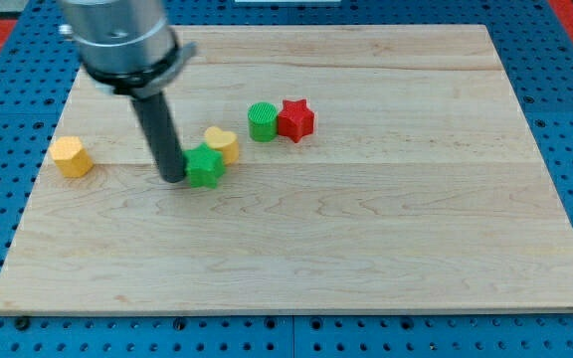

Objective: Push the hexagon to the left of the yellow heart

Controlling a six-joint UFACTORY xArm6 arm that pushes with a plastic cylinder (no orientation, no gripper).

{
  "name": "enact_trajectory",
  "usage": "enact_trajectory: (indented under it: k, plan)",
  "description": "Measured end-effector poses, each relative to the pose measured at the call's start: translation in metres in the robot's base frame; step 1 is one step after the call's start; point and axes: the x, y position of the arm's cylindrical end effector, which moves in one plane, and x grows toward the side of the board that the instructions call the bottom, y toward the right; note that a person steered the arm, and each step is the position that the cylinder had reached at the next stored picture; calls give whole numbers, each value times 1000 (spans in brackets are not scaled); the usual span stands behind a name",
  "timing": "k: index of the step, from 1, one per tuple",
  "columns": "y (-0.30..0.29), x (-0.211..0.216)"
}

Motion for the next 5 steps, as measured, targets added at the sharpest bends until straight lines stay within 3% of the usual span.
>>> enact_trajectory:
  k: [2,4,5]
  plan:
    - [15,-29]
    - [-178,28]
    - [-184,8]
